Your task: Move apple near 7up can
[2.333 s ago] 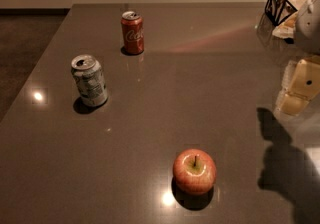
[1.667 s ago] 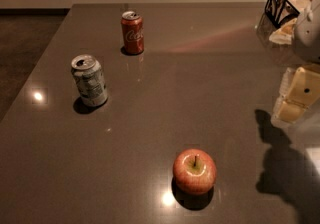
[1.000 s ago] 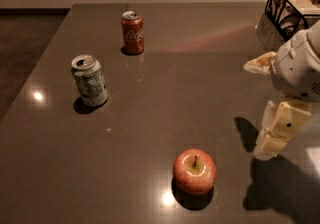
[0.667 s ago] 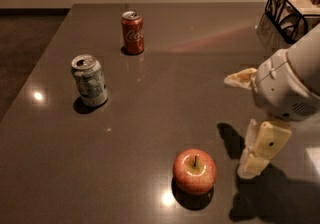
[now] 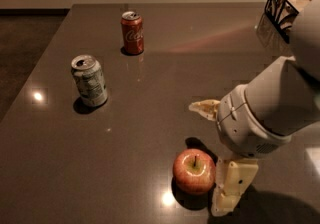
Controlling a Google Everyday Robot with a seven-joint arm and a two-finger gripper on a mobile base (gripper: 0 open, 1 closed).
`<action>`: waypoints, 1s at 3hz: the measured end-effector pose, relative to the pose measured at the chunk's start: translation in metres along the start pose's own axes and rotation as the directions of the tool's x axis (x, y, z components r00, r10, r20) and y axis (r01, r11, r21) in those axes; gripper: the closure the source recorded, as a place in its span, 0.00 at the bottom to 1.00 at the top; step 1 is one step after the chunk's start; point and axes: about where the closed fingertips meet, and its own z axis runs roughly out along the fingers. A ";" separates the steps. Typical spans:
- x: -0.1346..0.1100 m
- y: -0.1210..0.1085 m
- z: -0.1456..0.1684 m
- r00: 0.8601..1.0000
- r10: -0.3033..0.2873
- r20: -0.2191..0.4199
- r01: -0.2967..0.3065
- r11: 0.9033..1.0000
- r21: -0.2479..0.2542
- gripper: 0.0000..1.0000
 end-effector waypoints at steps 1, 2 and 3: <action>-0.006 0.011 0.014 0.999 -0.037 -0.009 0.037 0.999 -0.026 0.00; -0.008 0.015 0.022 0.998 -0.052 -0.019 0.051 0.998 -0.040 0.16; -0.009 0.015 0.024 0.998 -0.053 -0.018 0.052 0.997 -0.054 0.39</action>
Offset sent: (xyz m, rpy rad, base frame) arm -0.0167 0.0191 -0.0273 -0.0443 0.0234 0.0747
